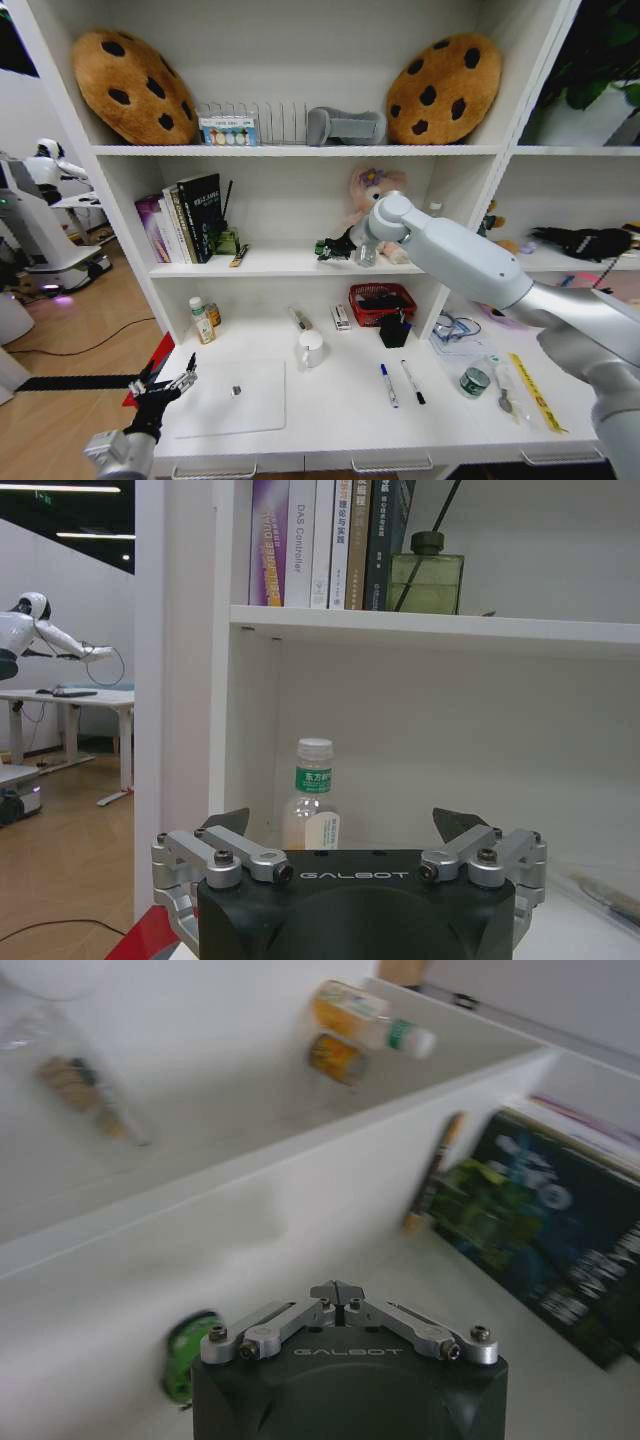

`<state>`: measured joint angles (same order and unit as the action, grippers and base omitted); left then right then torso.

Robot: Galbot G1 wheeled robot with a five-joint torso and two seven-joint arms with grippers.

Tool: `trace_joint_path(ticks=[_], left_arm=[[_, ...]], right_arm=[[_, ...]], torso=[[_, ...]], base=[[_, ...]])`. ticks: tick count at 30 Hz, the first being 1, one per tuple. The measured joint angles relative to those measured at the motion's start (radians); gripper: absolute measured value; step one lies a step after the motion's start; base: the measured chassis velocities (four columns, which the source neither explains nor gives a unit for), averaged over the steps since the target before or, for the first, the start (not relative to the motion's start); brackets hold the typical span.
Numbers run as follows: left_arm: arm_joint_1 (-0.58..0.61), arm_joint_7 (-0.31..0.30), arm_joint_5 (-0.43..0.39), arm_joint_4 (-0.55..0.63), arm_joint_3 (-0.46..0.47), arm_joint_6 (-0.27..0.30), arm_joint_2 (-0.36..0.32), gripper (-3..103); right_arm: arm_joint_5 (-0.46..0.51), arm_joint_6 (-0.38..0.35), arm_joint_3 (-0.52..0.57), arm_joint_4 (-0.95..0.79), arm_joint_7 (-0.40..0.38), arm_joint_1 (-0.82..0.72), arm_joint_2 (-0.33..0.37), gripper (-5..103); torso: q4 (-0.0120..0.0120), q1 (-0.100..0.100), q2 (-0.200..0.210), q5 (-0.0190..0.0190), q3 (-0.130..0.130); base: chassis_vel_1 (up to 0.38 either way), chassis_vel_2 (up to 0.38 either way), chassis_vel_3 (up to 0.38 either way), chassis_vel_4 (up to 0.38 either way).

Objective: Organize the objects on the table.

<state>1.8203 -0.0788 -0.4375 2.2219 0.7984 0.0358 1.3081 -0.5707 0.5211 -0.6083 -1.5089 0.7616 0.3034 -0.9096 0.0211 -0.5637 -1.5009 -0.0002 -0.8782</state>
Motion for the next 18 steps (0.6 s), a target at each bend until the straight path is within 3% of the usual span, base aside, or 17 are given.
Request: trace_joint_path(ticks=[1,2,3,4,5,6,7,8,10,11,12,13,15,17,18], left_arm=[[0.006,0.000,0.002,0.000,0.000,0.001,-0.002,100],[0.006,0.000,0.002,0.000,0.000,0.001,-0.002,100],[0.011,0.000,0.002,0.000,0.002,0.001,-0.008,100],[0.013,0.000,0.002,-0.001,0.005,0.002,-0.016,100],[0.013,0.000,0.000,-0.002,0.007,0.002,-0.023,100],[0.013,0.000,0.000,-0.002,0.007,0.002,-0.023,100],[0.015,-0.002,-0.005,-0.003,0.012,0.004,-0.038,100],[0.015,-0.002,-0.005,-0.003,0.012,0.004,-0.038,100],[0.019,-0.009,-0.014,-0.005,0.019,0.012,-0.065,100],[0.019,-0.009,-0.014,-0.005,0.019,0.012,-0.065,100],[0.021,-0.012,-0.017,-0.008,0.020,0.014,-0.077,100],[0.021,-0.012,-0.017,-0.008,0.020,0.014,-0.077,100],[0.024,-0.016,-0.018,-0.012,0.020,0.017,-0.090,100],[0.026,-0.017,-0.018,-0.013,0.020,0.017,-0.092,100],[0.032,-0.017,-0.017,-0.016,0.021,0.017,-0.093,100]], right_arm=[[0.054,-0.067,0.013,-0.019,-0.134,-0.012,0.022,2],[0.054,-0.067,0.013,-0.019,-0.134,-0.012,0.022,2],[0.132,-0.141,0.035,-0.040,-0.283,-0.037,0.044,8],[0.200,-0.190,0.056,-0.054,-0.368,-0.059,0.061,13],[0.261,-0.229,0.070,-0.066,-0.430,-0.078,0.075,18],[0.261,-0.229,0.070,-0.066,-0.430,-0.078,0.075,18],[0.438,-0.314,0.093,-0.103,-0.540,-0.120,0.113,24],[0.438,-0.314,0.093,-0.103,-0.540,-0.120,0.113,24],[0.775,-0.442,0.131,-0.224,-0.669,-0.203,0.224,34],[0.775,-0.442,0.131,-0.224,-0.669,-0.203,0.224,34],[0.944,-0.500,0.163,-0.303,-0.708,-0.262,0.293,40],[0.944,-0.500,0.163,-0.303,-0.708,-0.262,0.293,40],[1.223,-0.543,0.215,-0.467,-0.771,-0.382,0.424,51],[1.273,-0.548,0.230,-0.532,-0.795,-0.422,0.465,56],[1.330,-0.555,0.257,-0.631,-0.824,-0.491,0.522,61]], torso=[[-0.0001,0.000,0.000,0.0000,0.000],[-0.0001,0.000,0.000,0.0000,0.000],[0.0002,0.000,0.000,0.0001,0.000],[0.0001,0.000,0.000,0.0002,0.000],[0.0001,0.000,0.000,0.0001,0.000],[0.0001,0.000,0.000,0.0001,0.000],[0.0001,0.000,0.000,0.0004,0.000],[0.0001,0.000,0.000,0.0004,0.000],[0.0001,0.000,0.000,0.0004,0.000],[0.0001,0.000,0.000,0.0004,0.000],[0.0005,0.000,0.000,0.0004,0.000],[0.0005,0.000,0.000,0.0004,0.000],[0.0013,0.000,0.000,0.0011,0.000],[0.0008,0.000,0.000,0.0008,0.000],[0.0007,0.000,0.000,0.0001,0.000]], base=[[0.000,0.000,0.000,0.000],[0.000,0.000,0.000,0.000],[0.000,0.000,0.000,0.000],[0.000,0.000,0.000,0.000],[0.000,0.000,0.000,0.000],[0.000,0.000,0.000,0.000],[0.000,0.000,0.000,0.000],[0.000,0.000,0.000,0.000],[0.000,0.000,0.000,0.000],[0.000,0.000,0.000,0.000],[0.000,0.000,0.000,0.000],[0.000,0.000,0.000,0.000],[0.000,0.000,0.000,0.000],[0.000,0.000,0.000,0.000],[0.000,0.000,0.000,0.000]])
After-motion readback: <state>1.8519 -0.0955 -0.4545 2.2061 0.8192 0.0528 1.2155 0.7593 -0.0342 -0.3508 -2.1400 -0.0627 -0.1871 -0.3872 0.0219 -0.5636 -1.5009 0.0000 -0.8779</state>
